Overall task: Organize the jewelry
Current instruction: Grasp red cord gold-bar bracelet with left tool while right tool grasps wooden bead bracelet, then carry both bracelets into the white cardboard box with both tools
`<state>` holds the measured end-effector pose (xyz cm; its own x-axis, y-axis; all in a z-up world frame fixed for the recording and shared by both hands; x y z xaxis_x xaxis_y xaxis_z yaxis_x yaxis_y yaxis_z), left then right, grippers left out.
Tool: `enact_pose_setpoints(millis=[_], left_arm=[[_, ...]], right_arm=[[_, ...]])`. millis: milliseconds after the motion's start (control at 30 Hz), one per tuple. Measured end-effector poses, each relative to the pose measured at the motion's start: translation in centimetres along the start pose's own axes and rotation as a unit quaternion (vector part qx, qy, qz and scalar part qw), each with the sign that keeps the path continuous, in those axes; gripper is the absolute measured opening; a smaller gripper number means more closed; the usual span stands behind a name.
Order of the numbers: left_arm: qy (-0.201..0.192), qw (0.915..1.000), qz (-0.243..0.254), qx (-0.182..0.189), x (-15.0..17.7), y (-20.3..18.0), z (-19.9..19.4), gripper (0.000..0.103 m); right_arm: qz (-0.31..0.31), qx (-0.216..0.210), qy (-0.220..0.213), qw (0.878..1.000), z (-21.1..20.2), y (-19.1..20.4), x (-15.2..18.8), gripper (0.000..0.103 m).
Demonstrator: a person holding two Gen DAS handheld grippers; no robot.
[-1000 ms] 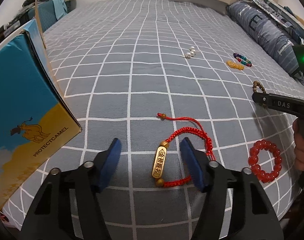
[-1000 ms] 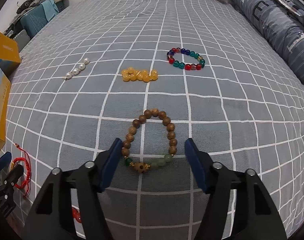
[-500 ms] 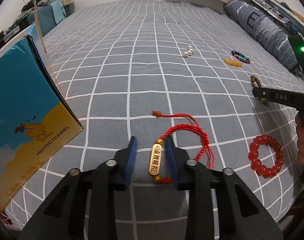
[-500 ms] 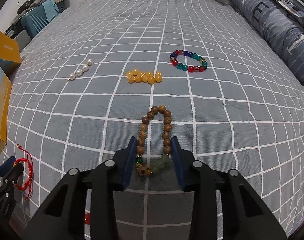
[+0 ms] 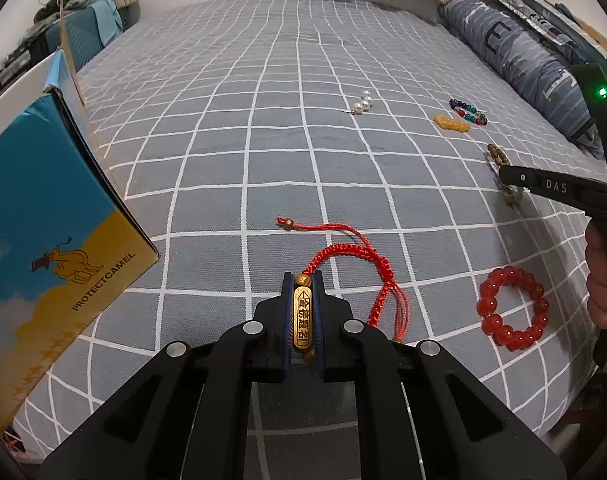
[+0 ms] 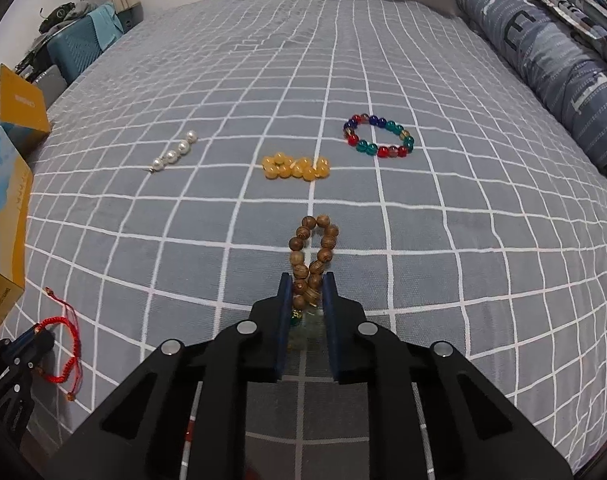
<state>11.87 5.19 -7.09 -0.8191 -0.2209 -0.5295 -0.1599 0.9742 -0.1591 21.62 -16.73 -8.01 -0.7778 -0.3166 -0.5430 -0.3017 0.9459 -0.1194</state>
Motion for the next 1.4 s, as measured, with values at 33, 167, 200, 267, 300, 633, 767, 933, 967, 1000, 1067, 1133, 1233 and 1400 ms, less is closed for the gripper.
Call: enact_pose_setpoints(millis=[33, 167, 200, 267, 300, 633, 767, 933, 967, 1000, 1067, 1133, 1233, 1400], left_arm=[[-0.001, 1.0, 0.0, -0.001, 0.0, 0.0, -0.1, 0.008], [-0.004, 1.0, -0.004, 0.003, -0.3, 0.0, -0.5, 0.008], [-0.004, 1.0, -0.003, 0.003, -0.4, 0.0, -0.6, 0.008], [-0.006, 1.0, -0.003, 0.005, -0.5, -0.1, -0.8, 0.008], [-0.007, 1.0, -0.003, 0.005, -0.6, -0.2, -1.0, 0.008], [-0.017, 0.9997, -0.005, 0.018, -1.8, -0.9, -3.1, 0.008], [-0.023, 0.9995, -0.006, 0.022, -2.3, -1.3, -3.8, 0.008], [-0.03, 0.9992, -0.006, 0.025, -3.1, -1.9, -4.5, 0.008], [-0.031, 0.9992, -0.005, 0.026, -3.4, -2.0, -4.7, 0.008], [-0.032, 0.9991, -0.005, 0.027, -3.6, -2.1, -4.8, 0.008], [-0.035, 0.9989, -0.005, 0.031, -4.1, -2.3, -5.2, 0.008], [-0.041, 0.9986, -0.006, 0.032, -4.7, -2.4, -5.7, 0.008], [-0.048, 0.9982, -0.01, 0.036, -5.7, -2.5, -6.4, 0.008], [-0.064, 0.9972, -0.016, 0.036, -7.2, -2.5, -7.7, 0.008]], right_arm=[[-0.001, 0.0, -0.002, 1.0, -0.2, 0.1, -0.1, 0.008], [-0.007, 0.002, -0.006, 1.0, -0.6, 0.3, -0.3, 0.007], [-0.008, 0.004, -0.005, 1.0, -0.6, 0.3, -0.4, 0.007], [-0.008, 0.004, -0.006, 1.0, -0.7, 0.4, -0.5, 0.007], [-0.008, 0.003, -0.007, 1.0, -0.8, 0.4, -0.5, 0.007], [-0.012, 0.0, -0.028, 1.0, -2.9, 0.9, -1.2, 0.007], [-0.015, -0.001, -0.038, 0.999, -4.0, 1.0, -1.7, 0.007], [-0.017, -0.002, -0.048, 0.999, -5.2, 1.2, -2.2, 0.007], [-0.017, -0.002, -0.05, 0.999, -5.4, 1.2, -2.3, 0.007], [-0.018, -0.002, -0.051, 0.999, -5.6, 1.3, -2.4, 0.007], [-0.019, 0.0, -0.054, 0.998, -5.9, 1.3, -2.7, 0.007], [-0.019, 0.001, -0.058, 0.998, -6.4, 1.3, -3.2, 0.007], [-0.017, 0.001, -0.066, 0.998, -7.2, 1.2, -3.9, 0.007], [-0.022, 0.004, -0.082, 0.996, -8.8, 1.4, -5.3, 0.007]])
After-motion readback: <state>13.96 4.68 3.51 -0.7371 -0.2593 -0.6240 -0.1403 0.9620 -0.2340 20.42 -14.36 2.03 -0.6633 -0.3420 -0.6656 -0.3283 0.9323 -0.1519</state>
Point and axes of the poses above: each gripper's, at about its wrist camera, not at the fingertips, and z roughly the way its jaws point, y to its left, x to its underside, the point moved 2 cm from there along z, roughly the way its jaws point, and after that the axes turned 14 degrees about -z, right-handed, at the moved point
